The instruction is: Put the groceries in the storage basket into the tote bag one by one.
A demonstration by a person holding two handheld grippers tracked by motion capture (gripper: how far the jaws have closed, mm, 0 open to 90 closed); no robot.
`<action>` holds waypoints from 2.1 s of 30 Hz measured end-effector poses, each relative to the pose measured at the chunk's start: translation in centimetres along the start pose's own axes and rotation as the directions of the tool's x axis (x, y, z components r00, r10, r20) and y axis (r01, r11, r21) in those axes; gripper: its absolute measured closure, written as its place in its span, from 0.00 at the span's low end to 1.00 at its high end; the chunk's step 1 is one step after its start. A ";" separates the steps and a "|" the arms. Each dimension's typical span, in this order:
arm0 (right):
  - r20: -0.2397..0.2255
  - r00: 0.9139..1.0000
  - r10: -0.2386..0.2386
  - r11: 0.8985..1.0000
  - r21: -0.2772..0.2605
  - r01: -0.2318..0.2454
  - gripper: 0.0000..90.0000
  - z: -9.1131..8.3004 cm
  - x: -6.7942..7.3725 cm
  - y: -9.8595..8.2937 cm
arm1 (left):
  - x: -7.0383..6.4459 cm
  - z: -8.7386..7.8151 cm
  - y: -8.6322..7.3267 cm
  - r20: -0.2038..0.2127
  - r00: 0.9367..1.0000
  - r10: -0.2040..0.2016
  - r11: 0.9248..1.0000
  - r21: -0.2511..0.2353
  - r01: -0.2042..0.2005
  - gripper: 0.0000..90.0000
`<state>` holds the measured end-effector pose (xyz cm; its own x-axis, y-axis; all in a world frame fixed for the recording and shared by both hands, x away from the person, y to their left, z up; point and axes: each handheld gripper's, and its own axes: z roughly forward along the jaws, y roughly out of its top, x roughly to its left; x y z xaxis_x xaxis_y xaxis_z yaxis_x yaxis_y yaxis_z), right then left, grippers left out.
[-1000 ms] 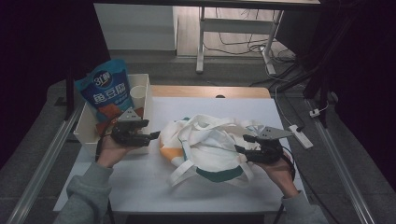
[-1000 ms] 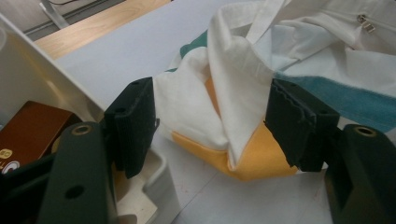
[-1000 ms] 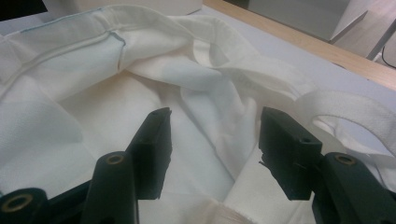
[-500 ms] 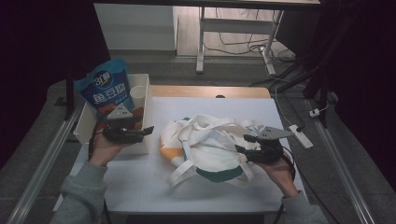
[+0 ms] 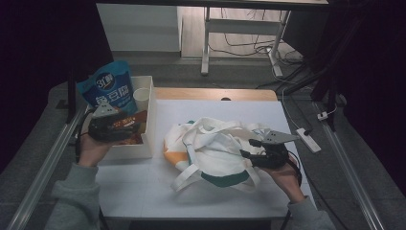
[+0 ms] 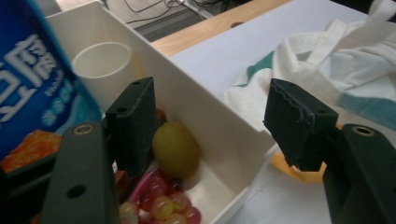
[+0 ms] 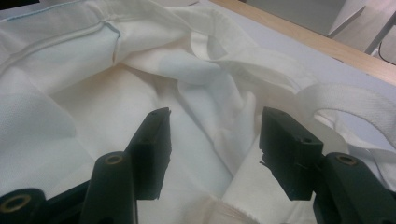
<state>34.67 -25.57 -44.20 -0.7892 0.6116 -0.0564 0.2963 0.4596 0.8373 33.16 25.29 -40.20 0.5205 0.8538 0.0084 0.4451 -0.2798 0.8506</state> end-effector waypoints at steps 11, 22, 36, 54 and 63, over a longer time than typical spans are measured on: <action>0.001 1.000 0.001 1.000 0.004 -0.001 0.48 0.3 0.0 0.1 | 3.0 -2.1 -0.1 -0.089 0.995 -0.042 0.998 -0.055 0.037 0.40; 0.000 1.000 0.000 1.000 0.006 0.000 0.48 0.3 0.2 0.3 | 8.5 -4.5 -1.2 -0.230 0.967 -0.105 0.994 -0.065 0.092 0.42; -0.006 1.000 0.001 1.000 0.017 -0.001 0.48 0.6 0.3 0.2 | 14.0 -2.5 -1.6 -0.251 0.951 -0.182 0.983 -0.040 0.178 0.43; -0.001 1.000 0.008 0.999 0.033 -0.007 0.47 0.9 0.1 -0.2 | 15.7 0.6 0.3 -0.199 0.979 -0.040 0.999 -0.002 0.040 0.99; 0.002 1.000 0.011 0.999 0.033 -0.011 0.47 0.8 0.0 -0.3 | 15.5 0.5 1.0 -0.185 0.975 -0.127 0.990 -0.092 0.111 0.99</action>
<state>35.02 -25.17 -44.92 -0.7851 0.6175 -0.0483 0.3223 0.4739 0.8195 41.99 38.02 -39.46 0.3162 0.9487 -0.0025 0.4311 -0.1414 0.8912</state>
